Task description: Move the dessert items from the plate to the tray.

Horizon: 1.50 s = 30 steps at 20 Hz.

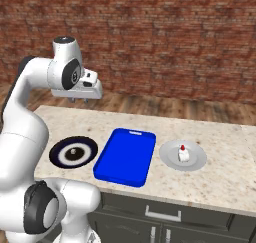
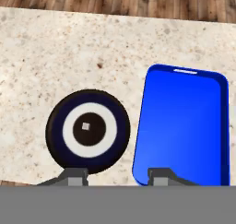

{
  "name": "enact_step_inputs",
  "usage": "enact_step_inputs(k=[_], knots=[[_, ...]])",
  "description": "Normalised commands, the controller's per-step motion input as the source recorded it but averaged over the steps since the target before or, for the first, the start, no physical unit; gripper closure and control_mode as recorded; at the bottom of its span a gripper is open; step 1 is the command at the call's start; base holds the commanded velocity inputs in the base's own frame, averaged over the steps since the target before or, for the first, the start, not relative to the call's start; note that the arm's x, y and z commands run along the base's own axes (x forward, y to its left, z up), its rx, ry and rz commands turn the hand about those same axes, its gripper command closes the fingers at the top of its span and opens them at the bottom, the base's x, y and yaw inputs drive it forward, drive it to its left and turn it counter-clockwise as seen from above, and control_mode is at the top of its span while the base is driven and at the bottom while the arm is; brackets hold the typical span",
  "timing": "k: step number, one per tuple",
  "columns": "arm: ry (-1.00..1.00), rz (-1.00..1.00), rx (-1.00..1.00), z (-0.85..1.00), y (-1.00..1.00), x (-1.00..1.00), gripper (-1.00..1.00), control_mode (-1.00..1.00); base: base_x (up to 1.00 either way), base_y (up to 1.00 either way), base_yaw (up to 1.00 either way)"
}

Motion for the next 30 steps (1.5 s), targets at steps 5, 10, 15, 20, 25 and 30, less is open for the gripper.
enact_step_inputs(k=[5,10,15,20,25,30], knots=[[0.0,-0.03,0.0,-0.14,0.16,0.16,-1.0,-1.0,0.0,0.0,0.0],[-0.02,-0.08,0.0,-0.34,0.12,0.35,-1.0,-1.0,0.0,0.0,0.0],[0.0,-0.02,0.0,-0.36,0.0,0.49,-1.0,-1.0,0.0,0.0,0.0],[0.03,-0.01,0.0,-0.32,0.02,0.54,-1.0,-1.0,0.0,0.0,0.0],[0.01,0.0,0.0,-0.41,0.01,0.47,-1.0,-1.0,0.0,0.0,0.0],[0.05,-0.02,0.0,-0.3,0.21,0.27,-1.0,-1.0,0.0,0.0,0.0]])
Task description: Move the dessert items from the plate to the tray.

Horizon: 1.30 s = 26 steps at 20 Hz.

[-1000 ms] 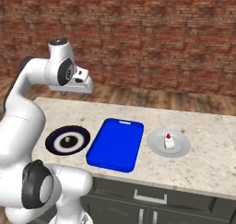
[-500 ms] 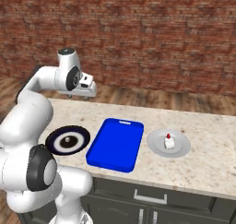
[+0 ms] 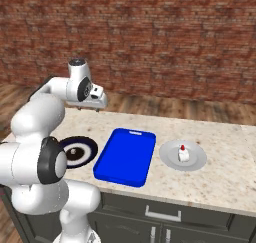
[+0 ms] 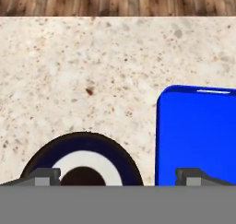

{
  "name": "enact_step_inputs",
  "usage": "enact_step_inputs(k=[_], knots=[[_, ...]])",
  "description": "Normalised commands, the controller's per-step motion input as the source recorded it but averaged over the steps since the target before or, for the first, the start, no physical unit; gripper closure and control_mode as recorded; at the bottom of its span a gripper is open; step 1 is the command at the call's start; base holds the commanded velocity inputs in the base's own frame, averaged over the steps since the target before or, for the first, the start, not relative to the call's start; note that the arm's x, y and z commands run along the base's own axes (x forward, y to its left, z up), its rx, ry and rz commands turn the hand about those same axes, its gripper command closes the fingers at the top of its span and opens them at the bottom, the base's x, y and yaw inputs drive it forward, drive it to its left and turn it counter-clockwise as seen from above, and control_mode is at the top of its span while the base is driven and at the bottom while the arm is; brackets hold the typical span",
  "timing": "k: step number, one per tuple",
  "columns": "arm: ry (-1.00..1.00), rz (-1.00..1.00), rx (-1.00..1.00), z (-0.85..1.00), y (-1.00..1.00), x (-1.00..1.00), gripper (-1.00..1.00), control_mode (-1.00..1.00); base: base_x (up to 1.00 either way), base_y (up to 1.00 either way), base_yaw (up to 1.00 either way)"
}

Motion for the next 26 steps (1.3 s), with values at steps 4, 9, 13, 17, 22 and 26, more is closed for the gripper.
enact_step_inputs(k=[4,9,13,17,22,26], knots=[[0.08,-0.06,0.0,-0.17,0.31,-0.07,-1.0,-1.0,0.0,0.0,0.0],[0.08,-0.05,0.0,-0.2,0.12,-0.37,-1.0,-1.0,0.0,0.0,0.0],[0.02,-0.06,0.0,-0.28,0.01,-0.62,-1.0,-1.0,0.0,0.0,0.0],[0.01,-0.02,0.0,-0.29,0.24,-0.4,-1.0,-1.0,0.0,0.0,0.0],[0.05,0.0,0.0,-0.27,0.24,-0.05,-1.0,-1.0,0.0,0.0,0.0],[0.01,0.0,0.0,-0.15,0.2,0.0,-1.0,-1.0,0.0,0.0,0.0]])
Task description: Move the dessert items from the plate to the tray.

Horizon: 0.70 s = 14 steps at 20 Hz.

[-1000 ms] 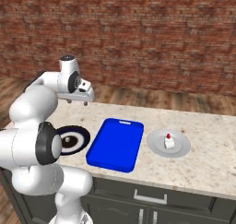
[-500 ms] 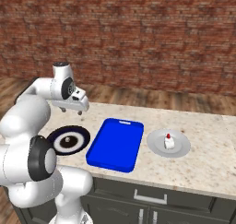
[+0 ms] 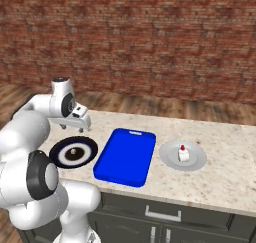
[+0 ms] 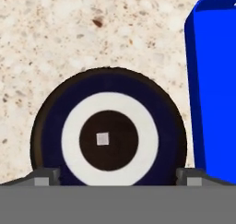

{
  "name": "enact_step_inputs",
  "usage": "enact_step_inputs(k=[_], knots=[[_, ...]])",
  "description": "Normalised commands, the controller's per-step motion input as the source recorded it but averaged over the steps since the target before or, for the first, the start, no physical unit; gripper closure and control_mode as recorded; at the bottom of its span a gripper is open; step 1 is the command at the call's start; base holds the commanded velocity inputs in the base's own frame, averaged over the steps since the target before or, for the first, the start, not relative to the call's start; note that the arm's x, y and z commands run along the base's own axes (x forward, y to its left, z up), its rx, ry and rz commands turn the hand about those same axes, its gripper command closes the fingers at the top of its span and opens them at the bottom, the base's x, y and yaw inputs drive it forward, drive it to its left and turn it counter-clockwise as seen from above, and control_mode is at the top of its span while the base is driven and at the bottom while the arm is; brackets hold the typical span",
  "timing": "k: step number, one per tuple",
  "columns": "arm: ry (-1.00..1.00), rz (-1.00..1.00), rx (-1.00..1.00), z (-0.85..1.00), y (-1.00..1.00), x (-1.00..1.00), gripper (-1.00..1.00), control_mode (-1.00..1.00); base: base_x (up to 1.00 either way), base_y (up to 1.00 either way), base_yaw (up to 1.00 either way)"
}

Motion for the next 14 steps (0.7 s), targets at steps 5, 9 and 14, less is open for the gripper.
enact_step_inputs(k=[5,9,14], knots=[[0.07,-0.03,0.0,-0.18,0.35,-0.03,-1.0,-1.0,0.0,0.0,0.0],[0.02,-0.13,0.0,-0.21,0.05,0.0,-1.0,-1.0,0.0,0.0,0.0],[0.0,-0.08,0.0,-0.04,0.0,0.03,-1.0,-1.0,0.0,0.0,0.0]])
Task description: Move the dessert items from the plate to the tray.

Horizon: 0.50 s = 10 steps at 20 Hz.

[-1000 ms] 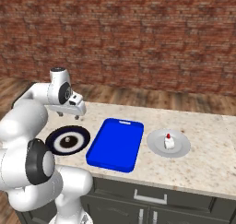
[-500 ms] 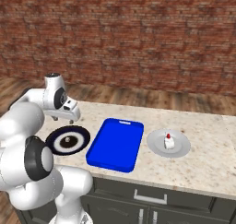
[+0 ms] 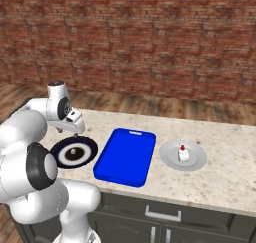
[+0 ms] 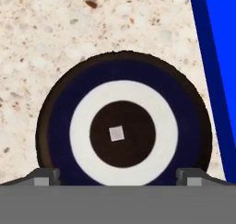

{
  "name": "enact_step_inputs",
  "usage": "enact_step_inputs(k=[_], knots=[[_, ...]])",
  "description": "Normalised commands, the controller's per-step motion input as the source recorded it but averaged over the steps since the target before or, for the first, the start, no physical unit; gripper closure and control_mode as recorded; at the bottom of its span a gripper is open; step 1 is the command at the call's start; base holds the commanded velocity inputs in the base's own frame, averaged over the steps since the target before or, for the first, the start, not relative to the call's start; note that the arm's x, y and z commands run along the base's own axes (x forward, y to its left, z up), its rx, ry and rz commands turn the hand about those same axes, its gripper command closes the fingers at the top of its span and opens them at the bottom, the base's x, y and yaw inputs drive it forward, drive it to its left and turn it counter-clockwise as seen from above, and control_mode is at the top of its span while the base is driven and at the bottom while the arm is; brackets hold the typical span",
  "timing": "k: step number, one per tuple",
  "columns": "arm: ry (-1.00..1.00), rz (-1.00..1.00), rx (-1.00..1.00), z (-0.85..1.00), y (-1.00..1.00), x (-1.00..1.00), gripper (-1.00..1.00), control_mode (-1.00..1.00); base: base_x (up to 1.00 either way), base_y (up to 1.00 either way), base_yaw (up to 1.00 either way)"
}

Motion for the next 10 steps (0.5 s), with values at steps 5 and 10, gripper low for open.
enact_step_inputs(k=[5,10], knots=[[0.0,-0.02,0.0,-0.16,-0.02,0.09,-1.0,-1.0,0.0,0.0,0.0],[0.0,0.0,0.0,-0.26,-0.01,0.09,-1.0,-1.0,0.0,0.0,0.0]])
